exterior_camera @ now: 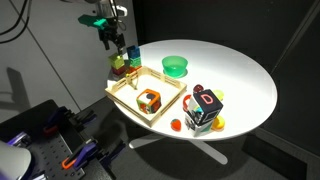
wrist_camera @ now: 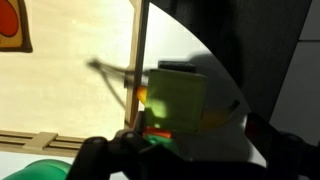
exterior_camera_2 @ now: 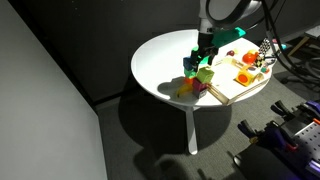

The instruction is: Put the yellow block in the crate

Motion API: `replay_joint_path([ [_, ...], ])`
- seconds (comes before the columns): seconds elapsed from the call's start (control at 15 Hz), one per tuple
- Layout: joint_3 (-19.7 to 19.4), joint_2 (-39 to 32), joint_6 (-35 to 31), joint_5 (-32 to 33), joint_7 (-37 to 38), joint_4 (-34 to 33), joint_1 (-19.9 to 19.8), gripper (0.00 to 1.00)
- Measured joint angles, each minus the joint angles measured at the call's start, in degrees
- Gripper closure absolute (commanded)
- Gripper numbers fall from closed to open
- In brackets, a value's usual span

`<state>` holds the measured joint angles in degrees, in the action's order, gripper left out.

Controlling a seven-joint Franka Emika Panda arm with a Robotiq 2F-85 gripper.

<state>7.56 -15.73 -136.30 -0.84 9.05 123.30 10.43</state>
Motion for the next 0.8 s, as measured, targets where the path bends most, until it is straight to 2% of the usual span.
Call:
replay_joint_path([
  [0.8,-0.5,-1.8,0.0,1.7,2.2,-1.3,0.9,0.00],
])
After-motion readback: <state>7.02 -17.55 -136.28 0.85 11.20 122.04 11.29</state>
